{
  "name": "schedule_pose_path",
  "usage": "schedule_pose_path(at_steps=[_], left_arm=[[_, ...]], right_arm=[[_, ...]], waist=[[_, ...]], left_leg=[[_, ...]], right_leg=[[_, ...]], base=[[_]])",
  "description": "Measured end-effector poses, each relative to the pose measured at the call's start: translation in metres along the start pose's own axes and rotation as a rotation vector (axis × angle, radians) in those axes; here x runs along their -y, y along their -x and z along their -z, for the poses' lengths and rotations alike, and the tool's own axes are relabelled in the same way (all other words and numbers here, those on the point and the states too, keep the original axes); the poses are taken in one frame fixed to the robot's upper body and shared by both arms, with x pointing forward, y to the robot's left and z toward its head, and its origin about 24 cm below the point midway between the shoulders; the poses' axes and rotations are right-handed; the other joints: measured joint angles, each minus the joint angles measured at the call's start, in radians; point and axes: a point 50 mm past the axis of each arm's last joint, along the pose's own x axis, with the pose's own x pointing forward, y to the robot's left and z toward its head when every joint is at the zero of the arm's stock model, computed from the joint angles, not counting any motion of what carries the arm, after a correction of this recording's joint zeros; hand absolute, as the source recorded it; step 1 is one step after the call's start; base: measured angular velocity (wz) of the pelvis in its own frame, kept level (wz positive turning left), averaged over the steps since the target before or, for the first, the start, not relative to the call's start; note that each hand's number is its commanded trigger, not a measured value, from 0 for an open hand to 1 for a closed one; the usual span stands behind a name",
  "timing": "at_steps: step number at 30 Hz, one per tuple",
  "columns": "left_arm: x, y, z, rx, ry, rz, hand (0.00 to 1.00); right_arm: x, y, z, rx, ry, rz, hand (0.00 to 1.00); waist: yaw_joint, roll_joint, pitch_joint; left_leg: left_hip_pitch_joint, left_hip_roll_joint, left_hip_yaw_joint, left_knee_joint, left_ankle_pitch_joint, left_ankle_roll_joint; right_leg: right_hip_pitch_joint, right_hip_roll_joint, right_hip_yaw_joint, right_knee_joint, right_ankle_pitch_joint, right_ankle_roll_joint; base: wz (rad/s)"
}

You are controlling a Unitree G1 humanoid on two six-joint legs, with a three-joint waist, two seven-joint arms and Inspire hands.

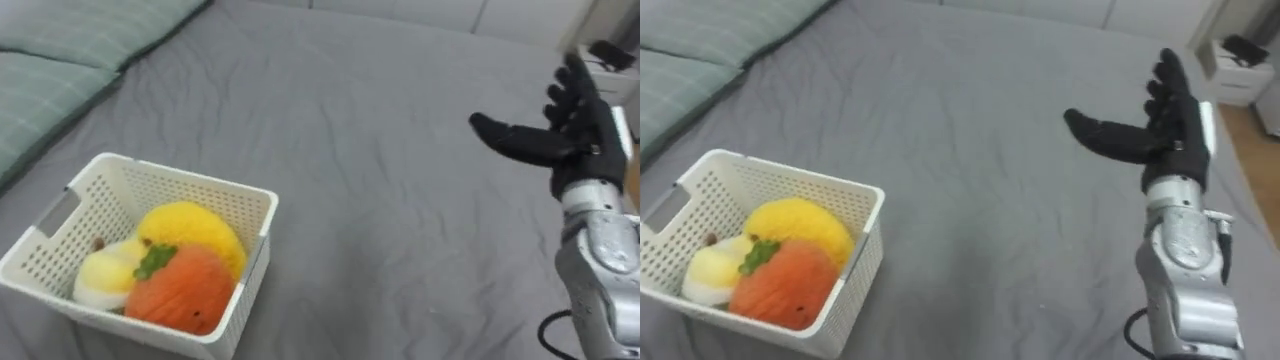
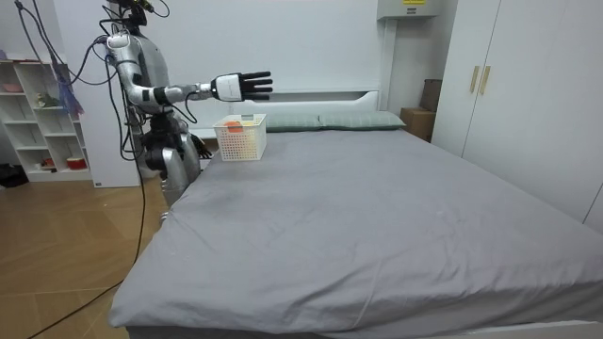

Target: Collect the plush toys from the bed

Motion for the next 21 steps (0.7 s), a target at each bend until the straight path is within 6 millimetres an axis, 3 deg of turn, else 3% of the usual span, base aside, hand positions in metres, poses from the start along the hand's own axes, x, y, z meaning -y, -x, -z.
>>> schedule_pose_path(at_steps=[4,9,11,15,16,19,21], left_arm=[[0.001,0.001,0.006,-0.028,0.040,0.001,0.00],[0.001,0.005,0.023,-0.083,0.061,-0.008,0.00],[0.001,0.005,0.025,-0.091,0.065,-0.012,0.00],[0.002,0.006,0.029,-0.104,0.059,-0.018,0.00],[0.002,0.007,0.030,-0.106,0.059,-0.018,0.00],[0.001,0.007,0.036,-0.128,0.069,-0.019,0.00],[0.001,0.007,0.038,-0.139,0.082,-0.020,0.00]], right_arm=[[0.030,0.013,0.017,-0.057,0.002,0.117,0.00],[0.079,0.043,0.069,-0.293,0.028,0.311,0.00],[0.094,0.056,0.091,-0.397,0.061,0.372,0.00],[0.130,0.121,0.148,-0.711,0.143,0.507,0.00],[0.135,0.132,0.154,-0.759,0.154,0.523,0.00],[0.156,0.189,0.181,-0.997,0.230,0.596,0.00],[0.163,0.210,0.188,-1.089,0.264,0.629,0.00]], waist=[[-0.029,-0.004,-0.0011],[-0.084,0.000,0.0024],[-0.090,-0.003,0.0034],[-0.092,-0.013,0.0055],[-0.092,-0.013,0.0056],[-0.092,-0.015,0.0035],[-0.091,-0.016,0.0032]], left_leg=[[0.022,0.011,0.038,0.000,-0.013,-0.005],[0.032,0.022,0.063,-0.009,-0.019,-0.011],[0.031,0.025,0.070,-0.011,-0.020,-0.012],[0.038,0.026,0.073,-0.014,-0.022,-0.016],[0.039,0.026,0.074,-0.015,-0.022,-0.016],[0.049,0.025,0.083,-0.017,-0.024,-0.018],[0.048,0.027,0.086,-0.016,-0.024,-0.019]], right_leg=[[0.002,0.012,0.037,-0.001,0.002,-0.003],[-0.004,0.020,0.040,-0.001,0.005,-0.007],[-0.010,0.022,0.047,-0.001,0.005,-0.008],[-0.006,0.024,0.053,-0.002,0.000,-0.015],[-0.007,0.024,0.057,-0.002,-0.002,-0.016],[-0.008,0.025,0.066,0.001,-0.013,-0.024],[-0.015,0.029,0.080,0.005,-0.014,-0.025]], base=[[-0.34],[-0.14],[-0.09],[-0.02],[-0.07],[-0.09],[-0.12]])
